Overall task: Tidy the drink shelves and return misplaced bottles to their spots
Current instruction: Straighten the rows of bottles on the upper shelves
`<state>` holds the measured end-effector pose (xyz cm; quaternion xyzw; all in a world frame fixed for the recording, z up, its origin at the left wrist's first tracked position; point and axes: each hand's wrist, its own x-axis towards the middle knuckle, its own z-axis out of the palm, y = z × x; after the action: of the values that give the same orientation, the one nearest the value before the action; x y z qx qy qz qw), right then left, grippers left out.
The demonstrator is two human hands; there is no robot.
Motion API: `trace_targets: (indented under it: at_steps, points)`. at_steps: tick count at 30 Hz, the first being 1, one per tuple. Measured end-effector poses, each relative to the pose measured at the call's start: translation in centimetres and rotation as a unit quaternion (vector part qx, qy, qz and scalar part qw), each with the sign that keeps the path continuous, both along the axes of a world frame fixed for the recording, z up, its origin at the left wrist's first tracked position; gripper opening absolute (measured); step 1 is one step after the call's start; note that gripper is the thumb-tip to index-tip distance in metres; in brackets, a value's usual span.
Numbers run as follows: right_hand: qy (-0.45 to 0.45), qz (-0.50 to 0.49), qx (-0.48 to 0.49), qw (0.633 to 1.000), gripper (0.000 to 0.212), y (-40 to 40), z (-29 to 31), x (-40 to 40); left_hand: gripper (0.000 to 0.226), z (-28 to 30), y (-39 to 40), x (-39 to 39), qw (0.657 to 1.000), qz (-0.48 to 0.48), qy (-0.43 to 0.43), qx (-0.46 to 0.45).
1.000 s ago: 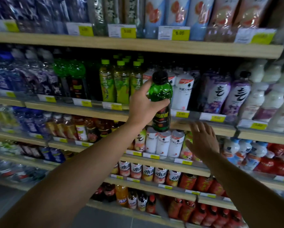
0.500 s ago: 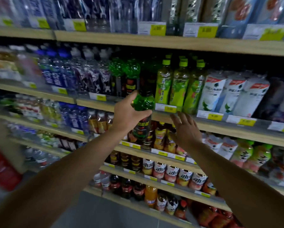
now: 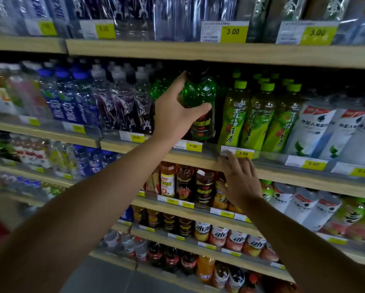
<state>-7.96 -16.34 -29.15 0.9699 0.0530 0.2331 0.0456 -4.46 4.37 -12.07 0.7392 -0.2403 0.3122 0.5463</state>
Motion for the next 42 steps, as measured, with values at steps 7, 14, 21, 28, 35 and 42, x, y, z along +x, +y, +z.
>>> trace_targets:
  at_steps: [7, 14, 21, 28, 35, 42]
  points:
    - [-0.014, -0.020, 0.020, 1.000, 0.075, 0.5, -0.2, -0.3, 0.079, -0.5, -1.8, 2.9, 0.999, -0.027, -0.008, 0.027]
    - [-0.010, -0.037, 0.039, 0.999, 0.080, 1.3, -0.5, -1.0, 0.080, -1.4, -2.3, 4.4, 0.995, -0.053, 0.023, 0.076]
    - [0.008, -0.058, 0.056, 0.997, 0.083, 2.0, -0.4, -1.0, 0.090, -0.7, -2.6, 6.1, 0.988, -0.043, 0.099, 0.109]
    - [0.005, -0.077, 0.076, 0.994, 0.079, 2.4, -1.0, -1.0, 0.084, -0.6, -3.7, 5.0, 0.975, 0.029, 0.053, 0.212]
    - [0.005, -0.086, 0.073, 0.994, 0.080, 2.5, -1.4, -0.9, 0.092, -0.7, -3.8, 5.9, 0.954, 0.106, -0.062, 0.272]
    - [-0.001, -0.092, 0.065, 0.994, 0.080, 2.6, -1.7, -0.8, 0.082, -0.4, -2.5, 8.0, 0.920, 0.146, -0.135, 0.338]
